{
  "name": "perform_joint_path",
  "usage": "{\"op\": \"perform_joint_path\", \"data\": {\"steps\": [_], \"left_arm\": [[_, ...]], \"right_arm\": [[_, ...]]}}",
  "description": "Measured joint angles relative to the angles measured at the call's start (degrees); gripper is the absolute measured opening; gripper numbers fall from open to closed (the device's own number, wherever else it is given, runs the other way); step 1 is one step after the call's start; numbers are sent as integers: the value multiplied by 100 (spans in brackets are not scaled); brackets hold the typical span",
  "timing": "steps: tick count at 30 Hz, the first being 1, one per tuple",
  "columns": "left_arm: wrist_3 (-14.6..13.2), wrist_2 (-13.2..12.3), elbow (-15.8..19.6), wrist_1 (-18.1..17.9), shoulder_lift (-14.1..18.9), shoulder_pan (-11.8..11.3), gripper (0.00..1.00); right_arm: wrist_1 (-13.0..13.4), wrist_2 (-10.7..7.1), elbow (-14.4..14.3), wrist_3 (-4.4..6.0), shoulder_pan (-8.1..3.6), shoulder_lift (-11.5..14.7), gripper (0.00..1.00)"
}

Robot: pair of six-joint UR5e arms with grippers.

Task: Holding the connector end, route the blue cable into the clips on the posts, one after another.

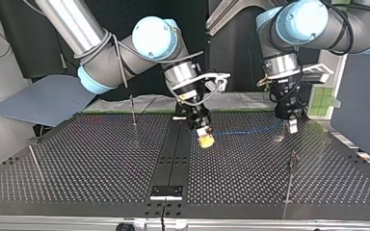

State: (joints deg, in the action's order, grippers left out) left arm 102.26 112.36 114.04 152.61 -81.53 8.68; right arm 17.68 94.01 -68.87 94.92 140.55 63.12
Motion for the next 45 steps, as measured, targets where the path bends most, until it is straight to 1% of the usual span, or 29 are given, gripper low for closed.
{"op": "perform_joint_path", "data": {"steps": [2, 7, 14, 21, 23, 27, 30, 35, 38, 42, 45], "left_arm": [[35, -19, -9, 0, -20, -22, 1], [109, -74, -28, 0, 90, -101, 1], [203, -255, -92, -2, -90, -222, 1], [363, -377, -115, -2, 85, -352, 1], [401, -413, -126, -2, 63, -390, 1], [436, -468, -143, -6, -91, -463, 1], [446, -492, -156, -6, -80, -514, 1], [522, -628, -197, -16, 62, -729, 1], [553, -757, -212, -18, 34, -874, 1], [637, -983, -222, -19, -91, -1104, 1], [696, -1165, -236, -20, -16, -1286, 1]], "right_arm": [[-5, -7, 22, 1, -8, -34, 0], [-35, -6, 45, 14, 5, -108, 0], [-192, -19, 246, 28, 70, -200, 0], [-252, -22, 388, 36, 80, -213, 0], [-260, -27, 421, 46, 82, -219, 0], [-289, -36, 475, 53, 82, -229, 0], [-305, -39, 529, 54, 83, -242, 0], [-331, -41, 635, 65, 83, -264, 0], [-344, -40, 665, 81, 77, -268, 0], [-382, -37, 673, 88, 53, -277, 0], [-403, -28, 675, 89, 33, -283, 0]]}}
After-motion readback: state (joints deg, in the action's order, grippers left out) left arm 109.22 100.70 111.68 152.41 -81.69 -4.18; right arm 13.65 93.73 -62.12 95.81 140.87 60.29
